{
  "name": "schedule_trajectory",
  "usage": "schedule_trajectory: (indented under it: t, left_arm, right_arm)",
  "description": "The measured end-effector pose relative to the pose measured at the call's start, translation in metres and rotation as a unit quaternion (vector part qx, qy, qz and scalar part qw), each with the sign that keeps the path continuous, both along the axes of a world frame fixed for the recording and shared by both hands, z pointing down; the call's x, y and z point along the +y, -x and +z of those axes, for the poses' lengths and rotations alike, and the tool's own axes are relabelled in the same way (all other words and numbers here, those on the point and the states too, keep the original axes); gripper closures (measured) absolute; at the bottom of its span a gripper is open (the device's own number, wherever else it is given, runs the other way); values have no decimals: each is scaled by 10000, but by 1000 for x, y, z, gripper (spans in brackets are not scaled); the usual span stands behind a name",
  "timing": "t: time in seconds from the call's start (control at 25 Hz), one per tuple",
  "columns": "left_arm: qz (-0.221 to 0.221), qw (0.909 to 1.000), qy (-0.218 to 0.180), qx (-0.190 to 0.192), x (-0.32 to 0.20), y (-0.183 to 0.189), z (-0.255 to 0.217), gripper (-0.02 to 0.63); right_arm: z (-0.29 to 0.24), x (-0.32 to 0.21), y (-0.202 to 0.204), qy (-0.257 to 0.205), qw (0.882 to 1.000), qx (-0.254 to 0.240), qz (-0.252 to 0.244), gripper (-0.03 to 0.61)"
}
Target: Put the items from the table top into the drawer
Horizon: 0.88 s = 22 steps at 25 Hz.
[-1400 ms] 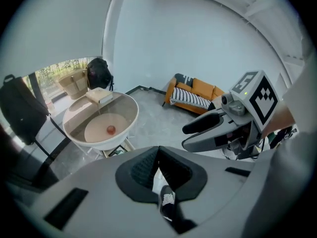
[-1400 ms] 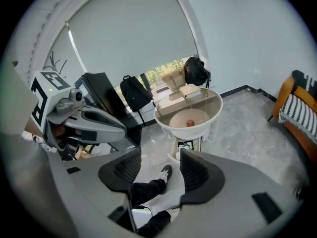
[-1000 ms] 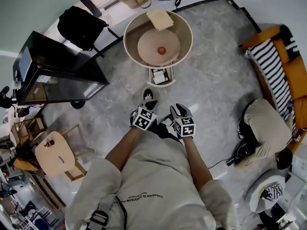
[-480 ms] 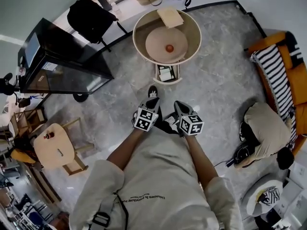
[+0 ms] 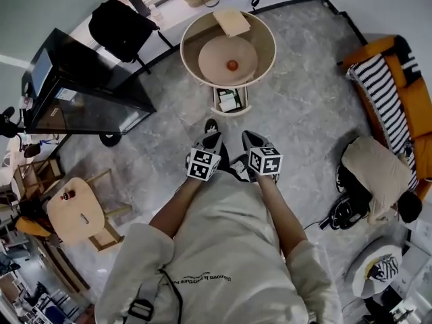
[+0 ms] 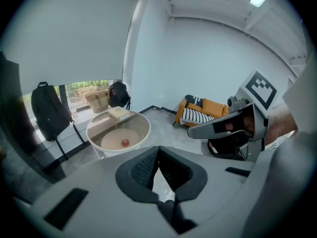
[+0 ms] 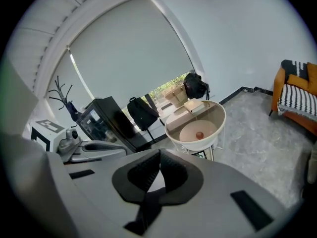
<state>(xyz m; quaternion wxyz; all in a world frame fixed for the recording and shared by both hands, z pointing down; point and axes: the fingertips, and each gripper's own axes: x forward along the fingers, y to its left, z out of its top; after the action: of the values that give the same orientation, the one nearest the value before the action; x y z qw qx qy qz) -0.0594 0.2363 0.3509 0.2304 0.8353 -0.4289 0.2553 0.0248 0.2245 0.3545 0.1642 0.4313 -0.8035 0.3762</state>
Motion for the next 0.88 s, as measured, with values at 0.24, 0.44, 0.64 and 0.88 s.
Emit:
schedule_trajectory:
  t: [0.24, 0.44, 0.64, 0.88]
  left_arm:
    - [-15, 9998, 206, 60, -1, -5, 9, 592]
    - [-139, 9995, 256, 115, -2, -4, 10, 592]
    - [-159, 9995, 259, 100, -6, -2, 12, 592]
    - [-228, 9991, 330, 103, -8, -5, 13, 592]
  right_arm:
    - [1, 7, -6, -181, 9991, 330, -172, 545]
    - [1, 4, -9, -222, 9986, 433, -225, 545]
    - [2, 1, -4, -226, 9984, 409, -328, 545]
    - [4, 2, -6, -173, 9981, 410, -431, 545]
